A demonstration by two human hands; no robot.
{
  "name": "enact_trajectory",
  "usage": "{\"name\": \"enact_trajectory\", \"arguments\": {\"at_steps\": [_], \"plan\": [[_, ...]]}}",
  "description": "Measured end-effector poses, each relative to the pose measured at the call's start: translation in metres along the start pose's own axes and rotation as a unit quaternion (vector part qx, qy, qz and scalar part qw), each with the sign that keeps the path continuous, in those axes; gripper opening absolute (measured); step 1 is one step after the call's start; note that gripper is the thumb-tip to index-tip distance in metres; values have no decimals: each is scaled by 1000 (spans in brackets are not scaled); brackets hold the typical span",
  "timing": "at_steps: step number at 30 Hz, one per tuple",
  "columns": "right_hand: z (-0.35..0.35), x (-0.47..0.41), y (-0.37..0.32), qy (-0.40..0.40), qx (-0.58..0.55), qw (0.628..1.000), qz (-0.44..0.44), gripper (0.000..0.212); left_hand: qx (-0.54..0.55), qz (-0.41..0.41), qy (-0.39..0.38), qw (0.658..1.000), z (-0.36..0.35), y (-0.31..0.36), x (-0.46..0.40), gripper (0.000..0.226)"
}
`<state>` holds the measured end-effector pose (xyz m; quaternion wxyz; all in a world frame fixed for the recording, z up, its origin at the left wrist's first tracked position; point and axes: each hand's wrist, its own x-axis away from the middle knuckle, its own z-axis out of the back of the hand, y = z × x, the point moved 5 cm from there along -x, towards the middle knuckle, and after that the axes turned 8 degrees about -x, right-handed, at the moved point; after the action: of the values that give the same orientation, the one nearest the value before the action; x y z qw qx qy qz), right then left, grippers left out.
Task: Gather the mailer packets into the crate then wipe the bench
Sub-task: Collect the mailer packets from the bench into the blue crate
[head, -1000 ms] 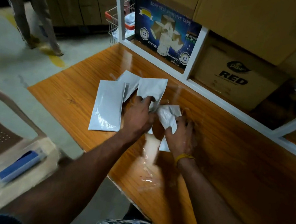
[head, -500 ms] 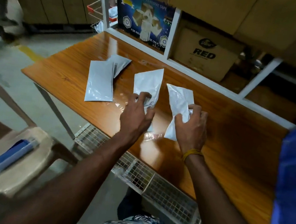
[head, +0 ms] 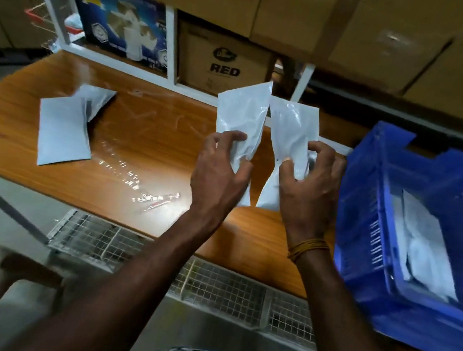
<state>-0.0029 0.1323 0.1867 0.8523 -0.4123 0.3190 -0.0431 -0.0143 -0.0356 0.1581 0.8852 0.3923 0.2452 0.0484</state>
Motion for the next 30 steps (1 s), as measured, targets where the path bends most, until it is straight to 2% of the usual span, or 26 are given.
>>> {"name": "enact_trajectory", "arguments": {"at_steps": [11, 15, 18, 21, 24, 27, 30], "plan": [[167, -64, 95, 112, 40, 992, -31, 38, 133, -58, -76, 987, -116, 172, 36, 40], [217, -88, 150, 152, 64, 984, -61, 39, 116, -74, -106, 985, -163, 228, 47, 41], [235, -105, 199, 145, 89, 980, -104, 39, 51, -72, -173, 981, -209, 255, 50, 42], [236, -119, 243, 101, 125, 977, -144, 40, -59, -65, -247, 965, -254, 268, 55, 43], [221, -124, 283, 15, 156, 965, -211, 41, -143, -47, -298, 943, -289, 265, 63, 46], [203, -116, 318, -76, 182, 943, -267, 42, -218, -47, -339, 914, -316, 253, 72, 49], [187, -106, 345, -198, 187, 908, -319, 59, -276, -41, -399, 874, -332, 233, 82, 52]]}}
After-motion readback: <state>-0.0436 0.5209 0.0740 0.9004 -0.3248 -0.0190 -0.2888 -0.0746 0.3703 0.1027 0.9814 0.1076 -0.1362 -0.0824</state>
